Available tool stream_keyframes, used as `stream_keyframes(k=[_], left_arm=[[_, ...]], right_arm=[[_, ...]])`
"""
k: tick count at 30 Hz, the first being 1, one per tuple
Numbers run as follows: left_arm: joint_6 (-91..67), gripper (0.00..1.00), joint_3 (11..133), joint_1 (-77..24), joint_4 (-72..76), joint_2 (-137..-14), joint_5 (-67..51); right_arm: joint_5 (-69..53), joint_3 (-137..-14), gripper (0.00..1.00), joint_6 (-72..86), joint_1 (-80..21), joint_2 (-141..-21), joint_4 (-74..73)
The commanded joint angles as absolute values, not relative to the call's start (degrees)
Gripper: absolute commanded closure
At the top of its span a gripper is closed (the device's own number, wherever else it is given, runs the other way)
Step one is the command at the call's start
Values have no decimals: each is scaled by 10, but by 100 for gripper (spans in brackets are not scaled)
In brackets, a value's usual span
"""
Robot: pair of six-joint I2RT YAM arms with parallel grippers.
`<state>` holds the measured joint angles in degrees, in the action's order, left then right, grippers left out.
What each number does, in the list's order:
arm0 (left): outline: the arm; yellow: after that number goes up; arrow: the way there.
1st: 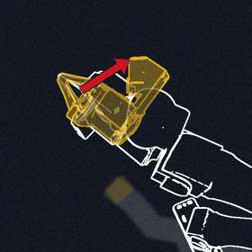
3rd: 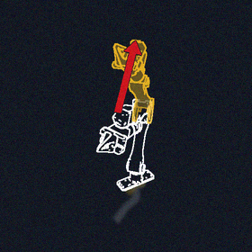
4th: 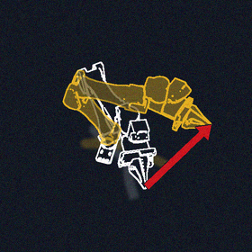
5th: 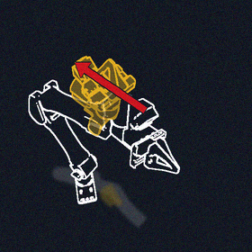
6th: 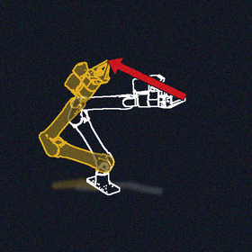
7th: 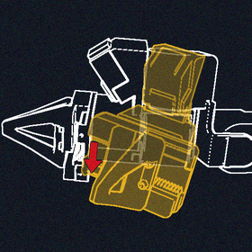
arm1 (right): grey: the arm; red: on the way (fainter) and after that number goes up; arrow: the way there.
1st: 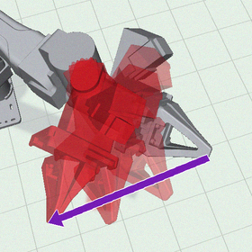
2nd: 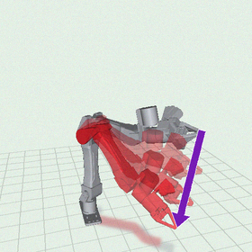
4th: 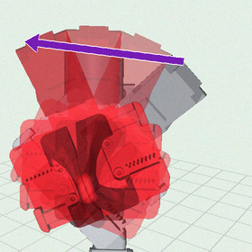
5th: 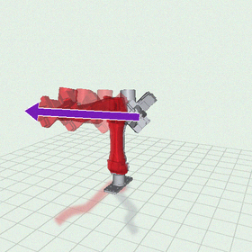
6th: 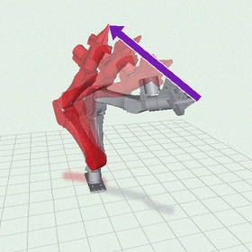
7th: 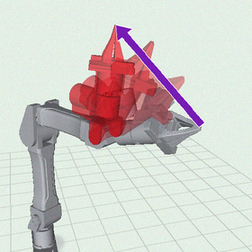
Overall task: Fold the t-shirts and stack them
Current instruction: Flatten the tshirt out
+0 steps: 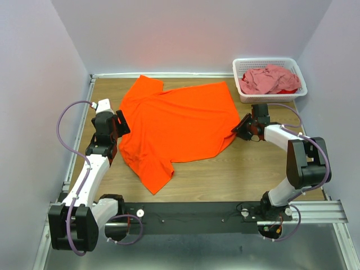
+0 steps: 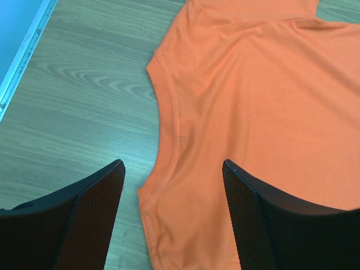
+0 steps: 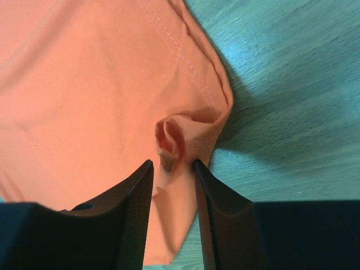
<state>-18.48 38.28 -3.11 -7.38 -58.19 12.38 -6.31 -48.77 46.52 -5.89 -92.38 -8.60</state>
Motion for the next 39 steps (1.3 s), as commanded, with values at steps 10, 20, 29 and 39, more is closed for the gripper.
stream_keyframes(k=[10, 20, 29, 39], left_arm=[[-182, 22, 383, -33, -62, -584, 126], [-182, 22, 383, -33, -63, -590, 125], [-184, 23, 383, -33, -63, -587, 127], [-183, 23, 383, -33, -63, -588, 125]], right_arm=[[-11, -521, 53, 475, -55, -894, -150], [-40, -563, 53, 453, -61, -906, -165], [-5, -606, 53, 469, -97, -978, -183], [99, -674, 48, 472, -144, -1032, -241]])
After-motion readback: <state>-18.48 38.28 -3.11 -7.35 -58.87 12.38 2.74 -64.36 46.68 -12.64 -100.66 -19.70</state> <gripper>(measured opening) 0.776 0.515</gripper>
